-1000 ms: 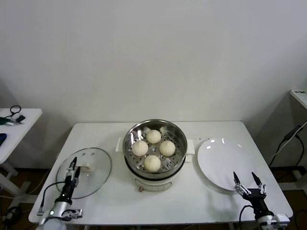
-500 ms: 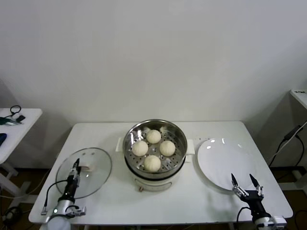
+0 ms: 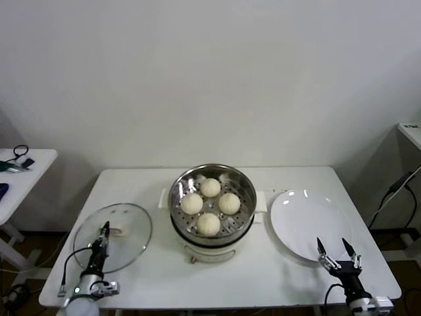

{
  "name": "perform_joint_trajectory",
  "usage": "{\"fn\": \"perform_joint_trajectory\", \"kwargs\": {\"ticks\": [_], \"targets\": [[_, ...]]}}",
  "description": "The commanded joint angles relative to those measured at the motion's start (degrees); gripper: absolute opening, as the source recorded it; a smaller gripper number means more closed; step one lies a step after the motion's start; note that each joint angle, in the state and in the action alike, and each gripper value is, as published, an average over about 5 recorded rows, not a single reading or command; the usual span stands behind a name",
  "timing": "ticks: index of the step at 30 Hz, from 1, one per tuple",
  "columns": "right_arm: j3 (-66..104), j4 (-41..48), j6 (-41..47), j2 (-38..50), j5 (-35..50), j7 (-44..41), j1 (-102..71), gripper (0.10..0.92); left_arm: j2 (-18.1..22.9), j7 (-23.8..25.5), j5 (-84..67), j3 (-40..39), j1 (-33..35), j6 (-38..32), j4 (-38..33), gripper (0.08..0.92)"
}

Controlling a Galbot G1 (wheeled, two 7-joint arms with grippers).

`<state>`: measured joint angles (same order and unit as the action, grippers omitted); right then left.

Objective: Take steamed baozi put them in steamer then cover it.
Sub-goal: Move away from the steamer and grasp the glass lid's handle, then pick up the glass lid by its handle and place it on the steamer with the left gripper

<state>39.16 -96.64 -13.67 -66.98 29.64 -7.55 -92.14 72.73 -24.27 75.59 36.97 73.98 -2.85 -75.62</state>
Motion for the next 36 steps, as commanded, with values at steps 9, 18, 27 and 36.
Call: {"fn": "perform_joint_trajectory", "kwargs": {"ticks": [9,18,27,36], "targets": [[0.19,-1.36,0.05,-0.18,-1.89,1.04,-0.11,0.823,-1.74,5.09,-9.26,0.59,3.19,2.8,-14.89,0.133],[-0.43,-0.49,-1.28,-0.51,-2.91,1.43,0.19,0.823,-8.66,23.47,-20.95,1.95,10.11,21.14,-39.28,0.133],[-1.27,1.74,-3.98,-0.47,-3.3,1.25,1.1,0.823,-9.88,27.93,-13.54,-4.33,9.4,31.99,-51.82,0.133],[-1.19,2.2,-4.05,-1.94,-3.99,1.27,2.02,0.823,-8.33,29.59,-2.54,-19.96,1.35,37.53,-51.4,0.133]]}}
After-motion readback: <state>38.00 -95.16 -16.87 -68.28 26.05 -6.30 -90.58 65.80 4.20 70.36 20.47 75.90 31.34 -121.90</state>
